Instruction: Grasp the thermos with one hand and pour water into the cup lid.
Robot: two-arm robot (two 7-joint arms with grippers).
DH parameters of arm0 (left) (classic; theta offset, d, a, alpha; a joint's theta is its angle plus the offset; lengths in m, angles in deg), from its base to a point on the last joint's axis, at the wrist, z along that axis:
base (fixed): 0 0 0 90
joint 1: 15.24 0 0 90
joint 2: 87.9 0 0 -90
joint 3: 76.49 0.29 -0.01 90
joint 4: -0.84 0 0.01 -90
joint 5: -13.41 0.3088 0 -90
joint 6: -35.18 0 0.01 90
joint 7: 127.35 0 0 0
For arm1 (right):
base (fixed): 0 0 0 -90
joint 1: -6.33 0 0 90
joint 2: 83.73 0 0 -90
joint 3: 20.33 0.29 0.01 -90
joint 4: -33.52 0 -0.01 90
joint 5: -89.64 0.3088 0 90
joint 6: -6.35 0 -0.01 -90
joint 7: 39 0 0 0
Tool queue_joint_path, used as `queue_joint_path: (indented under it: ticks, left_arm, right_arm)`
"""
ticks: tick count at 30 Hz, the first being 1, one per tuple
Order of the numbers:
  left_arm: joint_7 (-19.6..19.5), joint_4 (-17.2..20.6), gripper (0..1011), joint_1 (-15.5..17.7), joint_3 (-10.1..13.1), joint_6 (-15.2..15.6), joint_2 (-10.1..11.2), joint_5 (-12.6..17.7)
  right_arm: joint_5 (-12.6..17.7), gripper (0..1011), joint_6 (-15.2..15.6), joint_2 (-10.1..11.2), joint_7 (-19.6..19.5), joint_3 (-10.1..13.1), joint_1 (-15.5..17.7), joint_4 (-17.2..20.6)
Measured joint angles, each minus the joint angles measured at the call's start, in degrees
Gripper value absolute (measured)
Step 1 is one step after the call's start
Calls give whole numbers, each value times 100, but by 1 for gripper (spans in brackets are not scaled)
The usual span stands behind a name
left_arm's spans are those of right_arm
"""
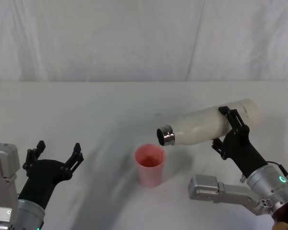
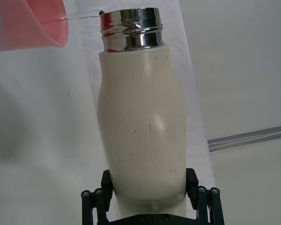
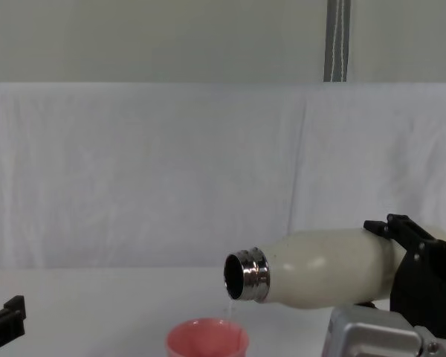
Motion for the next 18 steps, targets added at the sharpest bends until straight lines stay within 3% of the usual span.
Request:
queue_joint_path:
  ticks: [18]
  left_arm:
    - [0, 0, 1001, 0, 0, 0, 0, 0]
  right_arm:
    - [-15, 961, 1, 7, -23, -5, 16, 7]
